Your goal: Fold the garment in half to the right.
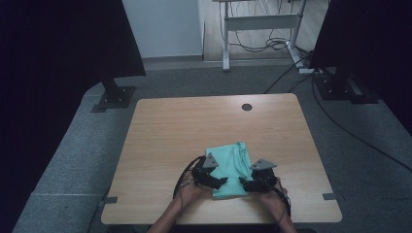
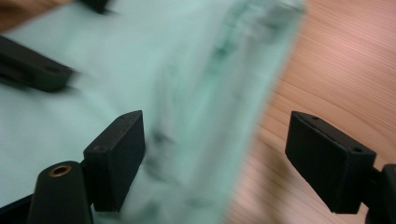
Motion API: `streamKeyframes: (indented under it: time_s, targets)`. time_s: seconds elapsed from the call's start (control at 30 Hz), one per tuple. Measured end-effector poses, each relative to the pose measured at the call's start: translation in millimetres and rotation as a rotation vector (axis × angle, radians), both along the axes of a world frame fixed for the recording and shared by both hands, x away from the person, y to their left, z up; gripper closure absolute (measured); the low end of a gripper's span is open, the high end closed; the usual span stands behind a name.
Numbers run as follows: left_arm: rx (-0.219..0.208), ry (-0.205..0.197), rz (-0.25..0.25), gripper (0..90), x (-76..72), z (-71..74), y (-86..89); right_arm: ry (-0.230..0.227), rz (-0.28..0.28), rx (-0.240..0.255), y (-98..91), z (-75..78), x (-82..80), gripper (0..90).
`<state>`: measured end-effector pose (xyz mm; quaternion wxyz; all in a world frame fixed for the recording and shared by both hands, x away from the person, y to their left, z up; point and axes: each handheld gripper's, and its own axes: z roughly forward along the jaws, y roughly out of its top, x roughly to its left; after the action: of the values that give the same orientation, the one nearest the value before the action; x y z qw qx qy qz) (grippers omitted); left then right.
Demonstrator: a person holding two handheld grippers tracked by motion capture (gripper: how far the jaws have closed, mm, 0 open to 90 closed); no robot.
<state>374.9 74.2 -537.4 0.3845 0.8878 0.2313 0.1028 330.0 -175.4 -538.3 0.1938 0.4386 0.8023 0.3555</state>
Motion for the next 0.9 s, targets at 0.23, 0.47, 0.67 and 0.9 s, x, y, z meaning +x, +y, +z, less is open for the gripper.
streamKeyframes:
  time_s: [0.23,0.47,0.67,0.9]
  targets:
    - [0.001,-0.002,0.004,19.2,-0.5,0.1,-0.3,-0.018,-0.076,0.02,-28.6,8.2,-3.0,19.5]
    - [0.001,-0.001,0.005,19.2,-0.5,0.0,-0.3,-0.035,0.017,0.062,-9.1,8.6,4.5,16.9]
    - [0.002,-0.001,0.011,18.2,-1.0,0.0,-1.4,0.008,-0.021,0.044,-15.0,0.3,11.7,16.9]
    - [0.019,-0.028,0.015,14.9,-4.8,2.1,-3.4,-0.061,-0.041,0.04,-6.0,12.4,35.0,16.8]
